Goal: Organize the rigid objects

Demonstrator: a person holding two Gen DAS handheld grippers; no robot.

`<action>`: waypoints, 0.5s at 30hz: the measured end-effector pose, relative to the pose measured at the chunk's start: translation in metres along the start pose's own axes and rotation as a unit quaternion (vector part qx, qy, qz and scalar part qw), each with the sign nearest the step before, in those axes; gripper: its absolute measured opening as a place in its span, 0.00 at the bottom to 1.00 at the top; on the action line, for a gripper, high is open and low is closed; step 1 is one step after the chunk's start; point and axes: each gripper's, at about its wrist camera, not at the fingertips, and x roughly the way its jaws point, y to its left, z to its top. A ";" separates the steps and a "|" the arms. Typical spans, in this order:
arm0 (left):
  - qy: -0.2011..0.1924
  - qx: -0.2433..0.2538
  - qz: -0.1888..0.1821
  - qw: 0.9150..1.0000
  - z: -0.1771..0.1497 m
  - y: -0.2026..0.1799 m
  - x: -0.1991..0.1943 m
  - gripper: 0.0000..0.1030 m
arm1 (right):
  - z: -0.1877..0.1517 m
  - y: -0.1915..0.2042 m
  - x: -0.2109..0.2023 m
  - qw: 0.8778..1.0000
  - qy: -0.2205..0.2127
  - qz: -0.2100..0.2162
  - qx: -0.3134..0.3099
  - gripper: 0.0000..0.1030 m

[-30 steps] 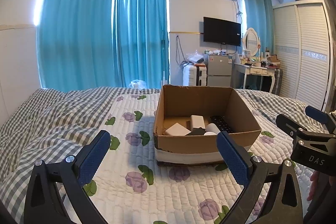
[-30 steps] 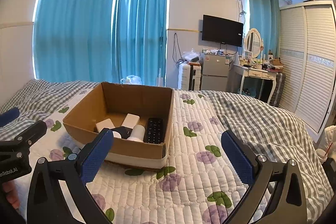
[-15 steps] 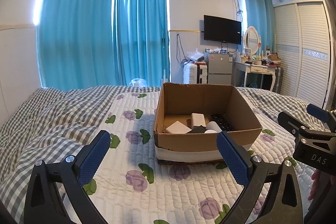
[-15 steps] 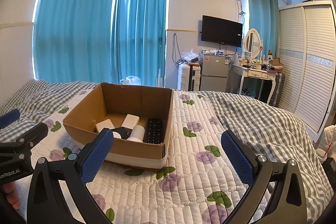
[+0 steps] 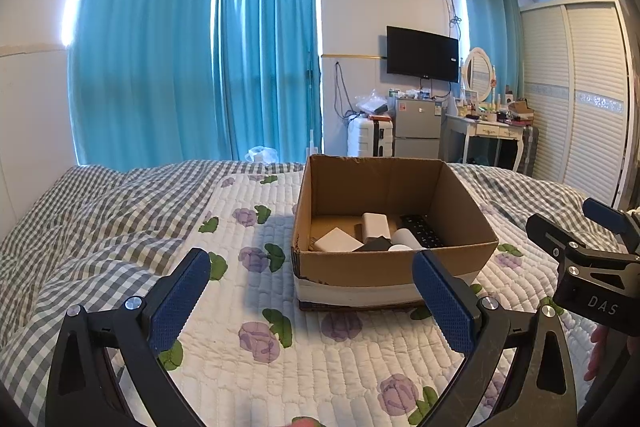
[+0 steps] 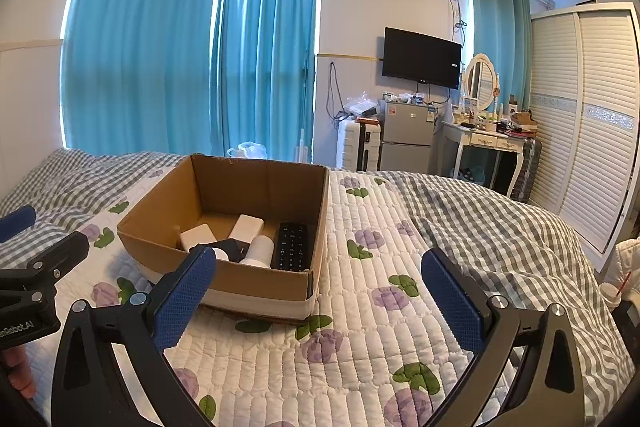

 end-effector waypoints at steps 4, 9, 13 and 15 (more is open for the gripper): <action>0.001 -0.001 -0.001 1.000 0.000 0.000 0.000 1.00 | 0.000 0.000 0.000 1.000 0.000 -0.003 -0.001 1.00; 0.001 0.001 -0.001 1.000 -0.001 -0.001 0.000 1.00 | 0.000 0.000 0.000 1.000 0.000 -0.004 -0.002 1.00; 0.001 0.002 -0.001 1.000 -0.001 0.000 0.000 1.00 | 0.000 0.000 0.000 1.000 0.001 -0.005 -0.002 1.00; 0.001 0.001 -0.001 1.000 -0.001 0.000 0.000 1.00 | -0.001 0.000 0.000 1.000 0.002 -0.005 -0.002 1.00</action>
